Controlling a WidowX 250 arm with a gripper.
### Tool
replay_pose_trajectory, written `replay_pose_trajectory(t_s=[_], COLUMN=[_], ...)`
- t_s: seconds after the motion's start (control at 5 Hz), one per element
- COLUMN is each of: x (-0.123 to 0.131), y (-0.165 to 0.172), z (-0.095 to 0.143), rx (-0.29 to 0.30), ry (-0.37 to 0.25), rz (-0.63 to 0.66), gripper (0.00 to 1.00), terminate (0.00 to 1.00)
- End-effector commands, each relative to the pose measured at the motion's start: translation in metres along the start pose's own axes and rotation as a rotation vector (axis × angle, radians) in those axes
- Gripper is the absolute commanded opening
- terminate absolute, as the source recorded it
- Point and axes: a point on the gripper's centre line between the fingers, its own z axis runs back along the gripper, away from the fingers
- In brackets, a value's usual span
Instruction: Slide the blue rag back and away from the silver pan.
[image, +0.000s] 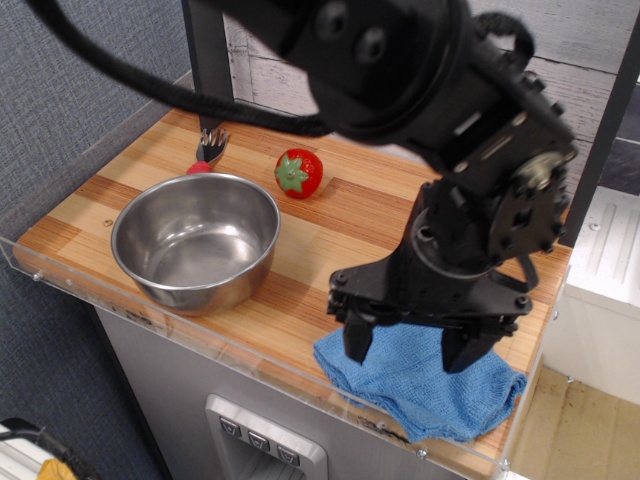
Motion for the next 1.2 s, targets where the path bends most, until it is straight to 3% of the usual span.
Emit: replay_pose_trajectory(t_s=[0.0,0.2,0.4,0.6,1.0], x=[-0.006,-0.013,-0.017,-0.016,-0.010], y=[-0.001,-0.007,-0.013,-0.020,-0.024], z=[-0.004,-0.021,-0.035,-0.049,-0.052], rx=[-0.022,0.045,0.073,0.079,0.109], ry=[-0.001,0.024,0.037,0.034,0.030], rz=[0.012,-0.030,-0.048,-0.065,-0.059], gripper=[1.00,1.00,1.00,1.00,1.00], terminate=[0.00,0.00,0.00,0.00,0.00])
